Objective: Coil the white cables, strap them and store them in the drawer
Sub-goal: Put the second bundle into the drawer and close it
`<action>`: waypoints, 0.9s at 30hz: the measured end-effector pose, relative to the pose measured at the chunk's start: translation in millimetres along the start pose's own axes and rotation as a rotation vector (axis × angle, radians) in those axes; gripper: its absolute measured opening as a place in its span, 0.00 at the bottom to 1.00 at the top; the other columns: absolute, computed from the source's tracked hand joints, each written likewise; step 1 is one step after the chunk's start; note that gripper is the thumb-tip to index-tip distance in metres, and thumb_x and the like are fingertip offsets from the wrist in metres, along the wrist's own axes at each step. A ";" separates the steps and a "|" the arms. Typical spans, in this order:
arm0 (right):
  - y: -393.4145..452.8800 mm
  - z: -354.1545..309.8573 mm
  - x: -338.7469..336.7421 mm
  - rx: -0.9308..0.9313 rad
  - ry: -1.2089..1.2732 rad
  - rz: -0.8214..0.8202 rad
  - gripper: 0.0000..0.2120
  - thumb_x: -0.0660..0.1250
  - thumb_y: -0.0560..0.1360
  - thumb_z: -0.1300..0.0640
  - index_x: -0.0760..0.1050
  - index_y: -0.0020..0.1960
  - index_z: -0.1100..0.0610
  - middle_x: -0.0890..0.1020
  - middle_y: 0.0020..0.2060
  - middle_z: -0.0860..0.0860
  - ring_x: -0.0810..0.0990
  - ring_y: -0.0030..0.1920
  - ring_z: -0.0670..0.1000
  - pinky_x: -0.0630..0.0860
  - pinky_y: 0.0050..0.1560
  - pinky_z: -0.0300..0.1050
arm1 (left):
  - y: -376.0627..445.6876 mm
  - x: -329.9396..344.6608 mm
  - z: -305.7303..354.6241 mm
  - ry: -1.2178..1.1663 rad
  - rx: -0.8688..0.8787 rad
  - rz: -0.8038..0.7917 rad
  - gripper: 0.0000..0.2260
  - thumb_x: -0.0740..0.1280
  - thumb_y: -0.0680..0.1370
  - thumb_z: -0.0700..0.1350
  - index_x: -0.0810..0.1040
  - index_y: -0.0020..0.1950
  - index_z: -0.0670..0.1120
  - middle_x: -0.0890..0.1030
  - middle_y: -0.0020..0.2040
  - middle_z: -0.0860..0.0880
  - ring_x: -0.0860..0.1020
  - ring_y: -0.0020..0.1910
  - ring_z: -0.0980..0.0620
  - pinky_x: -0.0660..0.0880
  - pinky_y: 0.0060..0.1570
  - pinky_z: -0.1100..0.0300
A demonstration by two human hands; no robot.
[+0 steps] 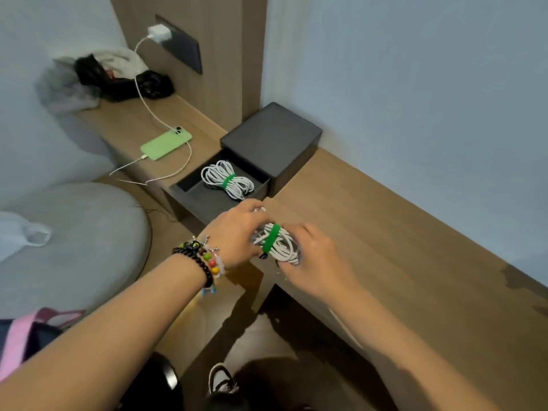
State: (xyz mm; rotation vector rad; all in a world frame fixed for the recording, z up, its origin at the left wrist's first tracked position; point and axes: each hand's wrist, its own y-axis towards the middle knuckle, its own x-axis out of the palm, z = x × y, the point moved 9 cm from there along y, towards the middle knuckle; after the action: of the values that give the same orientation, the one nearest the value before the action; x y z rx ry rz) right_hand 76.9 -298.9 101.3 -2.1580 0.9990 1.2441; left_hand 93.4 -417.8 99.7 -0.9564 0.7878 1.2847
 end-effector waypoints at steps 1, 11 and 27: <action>7.7 -4.3 5.5 0.010 0.011 0.002 0.28 0.73 0.71 0.49 0.69 0.69 0.51 0.74 0.58 0.47 0.74 0.55 0.46 0.68 0.48 0.34 | 1.0 -3.5 -9.4 0.003 -0.001 0.000 0.25 0.74 0.72 0.50 0.73 0.67 0.54 0.65 0.71 0.53 0.72 0.64 0.52 0.72 0.62 0.54; 68.7 -25.6 44.9 0.034 0.088 -0.002 0.28 0.74 0.70 0.48 0.71 0.67 0.51 0.77 0.56 0.47 0.76 0.53 0.46 0.78 0.49 0.43 | 23.9 -25.5 -82.3 -0.030 -0.005 -0.014 0.23 0.77 0.69 0.45 0.76 0.63 0.52 0.73 0.64 0.54 0.72 0.63 0.54 0.72 0.63 0.56; 172.5 -14.4 82.9 0.053 0.212 -0.171 0.23 0.72 0.72 0.48 0.73 0.65 0.52 0.78 0.57 0.46 0.76 0.54 0.44 0.68 0.48 0.28 | 99.4 -31.4 -167.9 -0.068 0.017 -0.080 0.23 0.76 0.69 0.45 0.76 0.63 0.52 0.74 0.64 0.54 0.73 0.57 0.58 0.68 0.50 0.73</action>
State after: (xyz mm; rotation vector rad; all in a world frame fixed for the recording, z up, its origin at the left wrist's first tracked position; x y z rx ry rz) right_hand -21.3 -448.2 31.2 -2.3145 0.8960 0.9155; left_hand -3.2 -581.2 44.5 -0.9175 0.7003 1.2332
